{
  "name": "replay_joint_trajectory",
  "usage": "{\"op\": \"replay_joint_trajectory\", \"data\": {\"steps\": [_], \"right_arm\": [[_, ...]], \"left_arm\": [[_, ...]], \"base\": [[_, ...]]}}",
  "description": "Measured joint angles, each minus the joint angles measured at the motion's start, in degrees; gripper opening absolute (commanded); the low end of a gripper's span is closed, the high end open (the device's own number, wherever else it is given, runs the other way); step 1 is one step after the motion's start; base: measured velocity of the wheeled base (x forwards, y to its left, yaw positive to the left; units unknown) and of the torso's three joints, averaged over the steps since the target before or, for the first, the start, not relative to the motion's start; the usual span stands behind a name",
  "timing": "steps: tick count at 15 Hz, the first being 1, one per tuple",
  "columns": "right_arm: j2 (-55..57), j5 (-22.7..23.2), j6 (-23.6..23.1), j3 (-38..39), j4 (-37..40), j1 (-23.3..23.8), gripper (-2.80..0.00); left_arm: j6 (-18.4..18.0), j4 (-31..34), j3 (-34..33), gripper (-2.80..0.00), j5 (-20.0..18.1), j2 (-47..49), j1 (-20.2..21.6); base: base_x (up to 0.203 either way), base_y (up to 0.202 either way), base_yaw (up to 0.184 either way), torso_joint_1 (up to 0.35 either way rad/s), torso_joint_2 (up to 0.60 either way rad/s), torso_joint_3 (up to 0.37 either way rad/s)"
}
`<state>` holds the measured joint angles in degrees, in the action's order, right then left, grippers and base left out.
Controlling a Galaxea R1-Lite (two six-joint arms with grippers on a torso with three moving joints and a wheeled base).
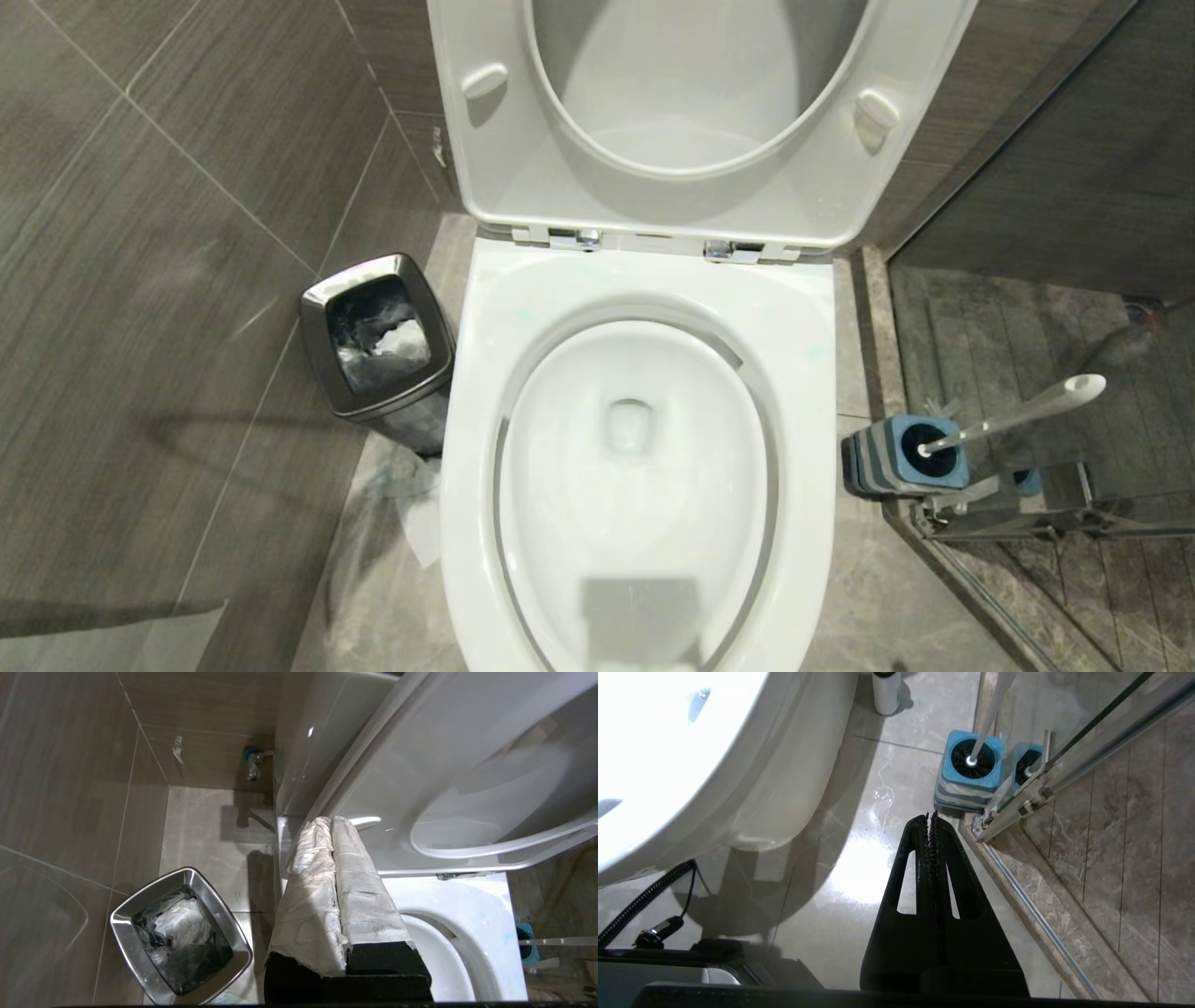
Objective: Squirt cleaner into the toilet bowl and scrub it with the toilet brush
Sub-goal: Close the toilet lid
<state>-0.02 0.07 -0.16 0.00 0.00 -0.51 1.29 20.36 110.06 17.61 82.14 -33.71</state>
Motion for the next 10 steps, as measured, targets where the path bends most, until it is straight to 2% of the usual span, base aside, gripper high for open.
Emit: {"op": "replay_joint_trajectory", "data": {"steps": [5, 7, 9, 10], "right_arm": [[0.0, 0.0, 0.0, 0.0, 0.0, 0.0, -2.80], [0.0, 0.0, 0.0, 0.0, 0.0, 0.0, -2.80], [0.0, 0.0, 0.0, 0.0, 0.0, 0.0, -2.80], [0.0, 0.0, 0.0, 0.0, 0.0, 0.0, -2.80]], "left_arm": [[-0.1, 0.0, -0.1, -2.80, 0.0, 0.0, 0.2], [0.1, -0.1, -0.5, -2.80, 0.0, 0.0, 0.2], [1.5, -1.1, -2.3, -2.80, -0.1, 0.0, 0.7], [3.4, -2.6, -3.6, -2.80, -0.2, 0.0, 1.3]], "base": [[0.000, 0.000, 0.000, 0.000, 0.00, 0.195], [0.000, 0.000, 0.000, -0.002, 0.00, 0.086], [0.000, 0.000, 0.000, 0.003, 0.00, 0.015], [0.000, 0.000, 0.000, 0.000, 0.00, 0.000]]}}
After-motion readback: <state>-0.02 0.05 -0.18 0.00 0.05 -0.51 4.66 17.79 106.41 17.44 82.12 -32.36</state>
